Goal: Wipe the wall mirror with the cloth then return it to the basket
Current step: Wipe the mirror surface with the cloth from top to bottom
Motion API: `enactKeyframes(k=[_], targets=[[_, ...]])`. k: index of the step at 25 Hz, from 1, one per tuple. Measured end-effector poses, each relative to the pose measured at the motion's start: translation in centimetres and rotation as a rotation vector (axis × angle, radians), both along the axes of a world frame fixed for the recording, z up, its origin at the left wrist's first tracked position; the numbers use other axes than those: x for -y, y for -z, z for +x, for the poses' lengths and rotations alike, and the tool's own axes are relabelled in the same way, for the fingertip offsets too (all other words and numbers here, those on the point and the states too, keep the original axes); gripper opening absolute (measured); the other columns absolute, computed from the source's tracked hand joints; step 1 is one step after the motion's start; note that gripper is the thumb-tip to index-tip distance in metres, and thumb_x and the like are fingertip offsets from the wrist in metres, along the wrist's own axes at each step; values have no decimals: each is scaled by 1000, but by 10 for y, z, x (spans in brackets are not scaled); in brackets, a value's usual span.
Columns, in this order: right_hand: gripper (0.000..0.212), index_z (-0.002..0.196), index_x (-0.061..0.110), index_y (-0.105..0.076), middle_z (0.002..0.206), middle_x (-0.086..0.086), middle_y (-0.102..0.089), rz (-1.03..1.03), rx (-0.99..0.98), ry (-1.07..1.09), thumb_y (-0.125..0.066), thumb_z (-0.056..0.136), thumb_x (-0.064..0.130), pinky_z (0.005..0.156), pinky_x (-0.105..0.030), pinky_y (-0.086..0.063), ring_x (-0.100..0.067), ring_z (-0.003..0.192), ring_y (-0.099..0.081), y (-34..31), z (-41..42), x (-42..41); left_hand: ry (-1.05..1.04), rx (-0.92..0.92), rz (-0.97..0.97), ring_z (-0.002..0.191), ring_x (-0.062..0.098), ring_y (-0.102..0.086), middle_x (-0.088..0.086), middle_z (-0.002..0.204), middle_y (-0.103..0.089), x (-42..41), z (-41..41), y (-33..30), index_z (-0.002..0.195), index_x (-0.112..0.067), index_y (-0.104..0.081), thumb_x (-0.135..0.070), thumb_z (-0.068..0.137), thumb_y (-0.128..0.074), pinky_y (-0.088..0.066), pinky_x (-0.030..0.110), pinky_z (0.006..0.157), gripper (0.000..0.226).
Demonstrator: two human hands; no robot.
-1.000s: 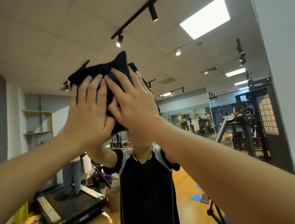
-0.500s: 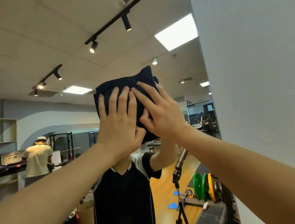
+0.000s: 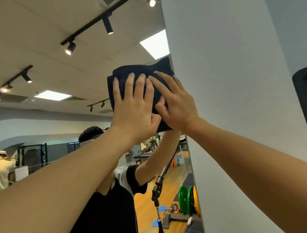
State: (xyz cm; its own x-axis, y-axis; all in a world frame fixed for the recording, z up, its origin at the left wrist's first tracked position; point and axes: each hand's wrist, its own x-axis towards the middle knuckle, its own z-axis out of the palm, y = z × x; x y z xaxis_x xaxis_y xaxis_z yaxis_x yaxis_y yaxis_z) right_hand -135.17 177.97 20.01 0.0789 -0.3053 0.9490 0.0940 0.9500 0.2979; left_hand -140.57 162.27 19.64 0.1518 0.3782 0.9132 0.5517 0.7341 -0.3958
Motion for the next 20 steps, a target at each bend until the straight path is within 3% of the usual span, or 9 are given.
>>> enactKeyframes(k=[7,14,20], targets=[[53,147,14,-57,153,-9,-53,-83,-5,4,-43,97,27,89,-40,-59,-31,138,-50,14,6,-9,24,24,-39,150,40,-27,17,159,-34,-12,5,9,154,-8,-33,-43,88,-29,-14,66,123,75],[56,151,10,-51,158,-13,-43,-206,84,-20,-41,97,22,93,-38,-57,-32,140,-47,121,20,-17,116,42,-154,151,38,-27,17,160,-36,-21,11,96,155,-7,-36,-41,94,-27,-11,64,125,71],[59,154,12,-43,161,-13,-36,-304,143,15,-42,97,26,102,-53,-54,-37,142,-43,165,19,7,56,17,-249,153,37,-25,17,163,-33,-4,6,129,157,-6,-32,-42,95,-21,-10,62,126,72]])
